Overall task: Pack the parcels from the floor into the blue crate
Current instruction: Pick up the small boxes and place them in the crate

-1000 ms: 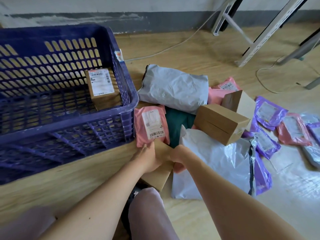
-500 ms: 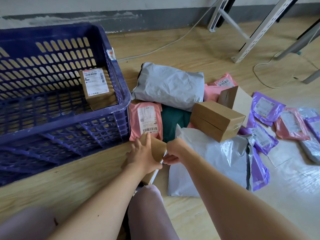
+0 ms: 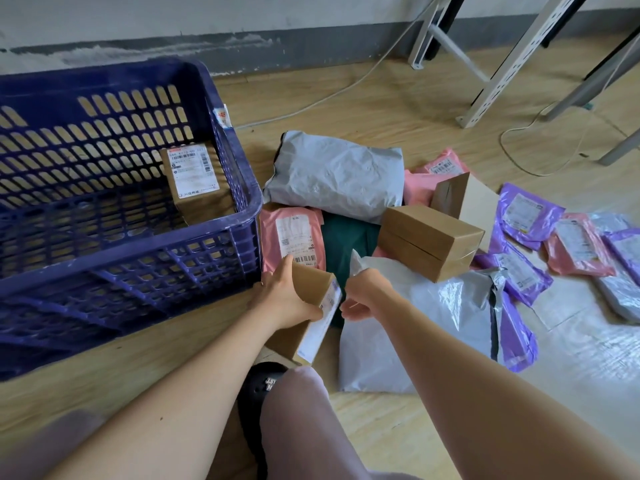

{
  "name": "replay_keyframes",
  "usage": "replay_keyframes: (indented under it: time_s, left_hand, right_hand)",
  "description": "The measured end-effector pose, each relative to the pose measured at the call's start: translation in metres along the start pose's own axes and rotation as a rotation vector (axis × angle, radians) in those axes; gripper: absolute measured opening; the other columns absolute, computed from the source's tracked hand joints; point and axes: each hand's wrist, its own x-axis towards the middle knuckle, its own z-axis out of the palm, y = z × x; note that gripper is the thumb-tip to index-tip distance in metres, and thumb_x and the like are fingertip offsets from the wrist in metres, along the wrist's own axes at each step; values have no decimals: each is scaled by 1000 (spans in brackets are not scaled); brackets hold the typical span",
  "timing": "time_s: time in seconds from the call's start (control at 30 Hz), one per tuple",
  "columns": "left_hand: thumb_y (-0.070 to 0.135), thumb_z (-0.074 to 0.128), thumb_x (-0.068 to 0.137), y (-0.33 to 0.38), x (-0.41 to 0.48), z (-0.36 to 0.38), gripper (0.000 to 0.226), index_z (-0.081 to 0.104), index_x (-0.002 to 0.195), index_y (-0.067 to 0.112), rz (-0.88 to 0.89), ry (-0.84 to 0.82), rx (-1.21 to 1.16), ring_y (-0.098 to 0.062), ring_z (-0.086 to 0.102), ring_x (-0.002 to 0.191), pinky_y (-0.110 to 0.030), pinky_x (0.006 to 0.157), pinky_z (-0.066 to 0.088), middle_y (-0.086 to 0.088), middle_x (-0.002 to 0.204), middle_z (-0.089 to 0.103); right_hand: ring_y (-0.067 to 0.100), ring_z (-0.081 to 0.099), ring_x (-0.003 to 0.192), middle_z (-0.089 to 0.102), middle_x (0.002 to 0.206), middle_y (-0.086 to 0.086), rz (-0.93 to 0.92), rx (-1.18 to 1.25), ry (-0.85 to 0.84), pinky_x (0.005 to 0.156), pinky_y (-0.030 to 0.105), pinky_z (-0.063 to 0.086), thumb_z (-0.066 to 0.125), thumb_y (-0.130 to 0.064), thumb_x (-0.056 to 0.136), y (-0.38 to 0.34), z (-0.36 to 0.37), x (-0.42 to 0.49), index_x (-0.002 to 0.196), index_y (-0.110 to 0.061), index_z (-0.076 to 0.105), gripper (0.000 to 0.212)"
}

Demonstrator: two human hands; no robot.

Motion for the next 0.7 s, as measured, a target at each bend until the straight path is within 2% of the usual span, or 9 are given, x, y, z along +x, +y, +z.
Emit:
replay_keyframes:
  time_s: [0.1,0.17,0.23,0.33,0.4,0.5,0.57,0.63,0.7]
  left_hand:
    - [35,73,70,6,-6,-14,114,-9,148,37,19,-22,-56,-33,26,133,-42,99,35,-9,148,17]
    - [35,73,69,9,-11,-20,114,-8,148,39,47,-32,-60,-33,25,134,-43,101,35,-9,148,18]
    - [36,74,68,13,-15,-26,113,-7,147,41,72,-35,-68,-33,26,133,-45,102,36,-9,146,20]
    - [36,74,68,22,-24,-35,113,-6,147,40,113,-22,-94,-33,28,134,-44,102,36,-7,148,19]
    - [35,75,67,28,-33,-41,114,-6,148,39,150,-10,-112,-33,29,133,-41,98,36,-7,149,19]
    - [34,75,67,38,-45,-49,115,-5,149,38,192,20,-163,-32,26,136,-37,96,35,-7,153,15]
    - [37,76,63,47,-56,-55,119,-6,149,37,214,27,-223,-29,15,143,-39,108,28,-6,157,7]
    - [41,75,59,57,-67,-64,121,-6,149,39,224,27,-274,-29,11,145,-43,114,25,-10,158,4]
    - [44,75,58,65,-76,-76,120,-5,148,40,245,58,-265,-32,19,142,-46,111,31,-10,156,10]
  right_hand:
    - [25,71,81,72,103,15,-32,-37,35,84,34,58,42,-3,89,-5,-9,-6,72,-5,54,21]
    - [25,71,81,70,109,17,-79,-54,41,76,32,59,44,-5,91,-8,-14,-11,71,-7,50,21]
    - [25,63,66,68,108,21,-148,-25,49,64,32,56,46,-9,92,-12,-20,-20,81,-6,51,13]
    - [26,61,67,66,83,17,-196,-133,109,76,37,57,44,-12,93,-15,-29,-38,93,-3,53,13]
    - [29,63,78,56,75,10,-235,-184,162,80,37,57,43,-18,94,-17,-34,-49,112,-1,48,26]
    - [25,56,76,51,80,8,-259,-182,181,69,31,50,44,-23,94,-21,-45,-65,130,1,41,44]
    - [24,58,80,57,86,9,-269,-171,182,73,31,53,43,-20,93,-24,-56,-82,122,-1,48,35]
    - [20,54,65,51,76,6,-283,-109,186,61,30,51,44,-12,91,-28,-66,-95,92,-8,53,11]
    - [17,47,60,48,75,4,-317,-60,196,56,28,46,46,-11,91,-32,-75,-110,70,-15,43,21]
